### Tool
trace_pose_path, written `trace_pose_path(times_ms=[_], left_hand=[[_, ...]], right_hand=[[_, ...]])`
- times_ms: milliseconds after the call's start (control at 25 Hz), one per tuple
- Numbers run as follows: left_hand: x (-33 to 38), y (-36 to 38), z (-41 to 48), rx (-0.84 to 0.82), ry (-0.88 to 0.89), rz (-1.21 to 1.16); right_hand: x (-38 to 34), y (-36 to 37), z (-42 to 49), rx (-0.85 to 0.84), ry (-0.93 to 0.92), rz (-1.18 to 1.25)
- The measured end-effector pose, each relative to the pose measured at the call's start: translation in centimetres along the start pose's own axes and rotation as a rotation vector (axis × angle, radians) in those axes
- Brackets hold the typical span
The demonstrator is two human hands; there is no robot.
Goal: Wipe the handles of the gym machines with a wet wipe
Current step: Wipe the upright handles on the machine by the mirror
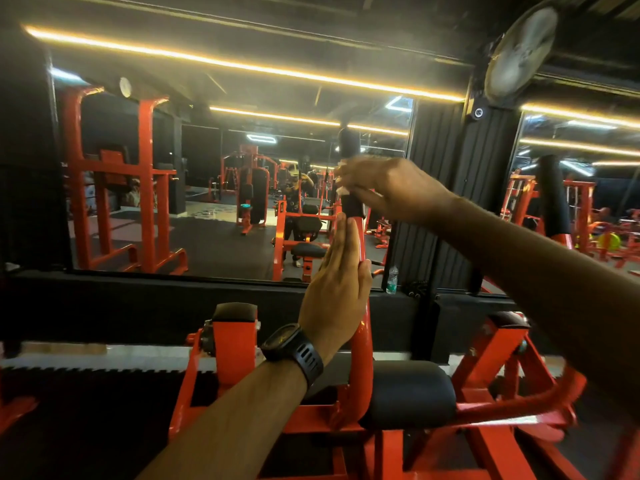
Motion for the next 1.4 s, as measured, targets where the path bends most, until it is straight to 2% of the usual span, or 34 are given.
trace_pose_path(times_ms=[80,200,320,440,600,680,720,880,960,1080,1240,1320,1400], left_hand=[[-0.1,0.1,0.0,-0.006,-0.007,0.003],[-0.2,0.1,0.0,-0.013,-0.003,-0.009],[-0.2,0.0,0.1,-0.016,-0.012,-0.021],[-0.2,0.1,0.2,-0.027,0.003,-0.008],[0.0,0.0,0.1,-0.03,0.021,-0.002],[-0.2,0.1,0.1,-0.041,0.013,-0.005],[-0.4,0.1,0.1,-0.043,0.006,-0.005],[-0.3,0.3,0.2,-0.043,0.012,0.003],[-0.3,0.3,0.1,-0.042,0.011,0.014],[-0.5,0.4,0.1,-0.048,0.003,0.015],[-0.5,0.3,0.1,-0.042,0.007,-0.01],[-0.3,0.3,0.1,-0.046,-0.011,-0.019],[-0.3,0.2,0.1,-0.047,-0.015,-0.009]], right_hand=[[-0.1,-0.4,0.6,-0.009,-0.044,-0.025],[-0.7,-0.2,1.1,-0.114,-0.187,-0.107],[0.5,-1.4,2.9,-0.123,-0.077,-0.106],[-0.1,-1.0,3.7,-0.232,-0.123,-0.197],[0.3,-1.7,5.1,-0.189,-0.011,-0.213],[-0.9,-0.1,4.8,-0.307,-0.055,-0.241],[-1.0,0.1,4.8,-0.313,-0.048,-0.228],[3.0,-1.2,5.6,-0.083,0.252,-0.147],[2.7,-0.7,5.1,0.014,0.389,-0.074],[1.6,-0.5,3.1,0.233,0.621,0.163],[2.9,-0.3,2.3,0.421,0.871,0.477],[2.8,0.3,1.4,0.449,0.961,0.577],[2.7,0.5,1.0,0.44,0.966,0.599]])
Point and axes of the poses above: each hand's wrist, its own z-axis towards the middle knuckle, its own y-axis out of the palm, x = y × z, the point moved 7 cm from there along z, towards the middle knuckle, and after that the axes turned 7 degrees about -x, right-handed, at the moved point
